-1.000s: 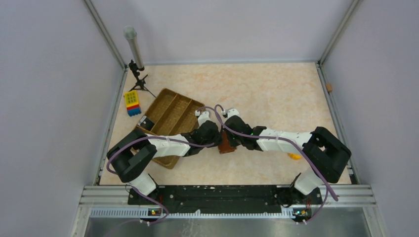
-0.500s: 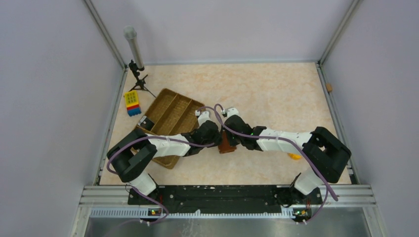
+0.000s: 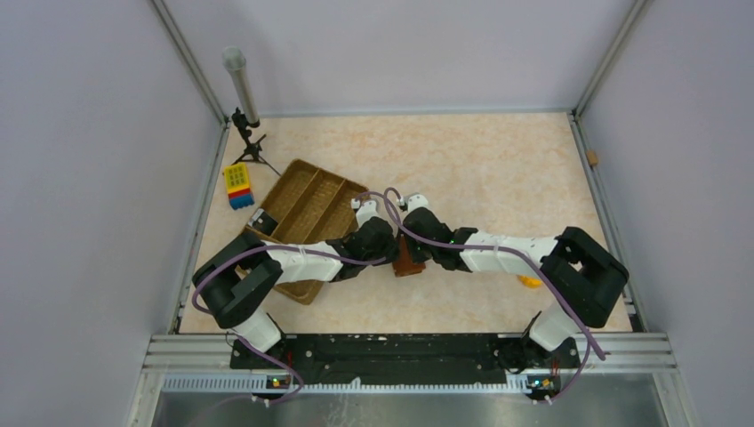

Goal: Put the credit cards into the card holder
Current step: Close the card holder at the center of the board.

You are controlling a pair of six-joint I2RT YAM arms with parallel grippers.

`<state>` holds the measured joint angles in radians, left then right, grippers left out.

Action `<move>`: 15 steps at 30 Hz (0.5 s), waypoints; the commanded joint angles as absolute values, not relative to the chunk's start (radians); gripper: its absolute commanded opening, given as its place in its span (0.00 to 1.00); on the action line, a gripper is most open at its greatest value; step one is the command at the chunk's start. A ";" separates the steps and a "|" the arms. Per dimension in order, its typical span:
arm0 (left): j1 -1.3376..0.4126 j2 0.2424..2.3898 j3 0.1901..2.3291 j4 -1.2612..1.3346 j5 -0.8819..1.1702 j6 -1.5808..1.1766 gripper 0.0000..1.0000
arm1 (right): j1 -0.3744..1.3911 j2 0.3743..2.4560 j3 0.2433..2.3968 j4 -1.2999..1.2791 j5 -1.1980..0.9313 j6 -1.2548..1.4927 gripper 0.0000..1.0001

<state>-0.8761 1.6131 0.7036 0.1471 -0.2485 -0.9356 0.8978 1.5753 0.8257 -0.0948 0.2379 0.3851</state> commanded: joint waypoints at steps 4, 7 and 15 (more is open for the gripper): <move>-0.876 1.666 0.690 0.021 -0.256 -0.905 0.34 | 0.892 1.610 0.856 -0.079 0.233 0.383 0.00; -0.876 1.666 0.690 0.021 -0.256 -0.905 0.34 | 0.892 1.619 0.858 -0.086 0.227 0.397 0.00; -0.876 1.667 0.689 0.020 -0.256 -0.905 0.34 | 0.893 1.652 0.875 -0.118 0.221 0.426 0.00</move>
<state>-0.8761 1.6150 0.7052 0.1467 -0.2512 -0.9356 0.8978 1.6150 0.8543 -0.0803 0.2348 0.3988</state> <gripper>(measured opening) 0.346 0.004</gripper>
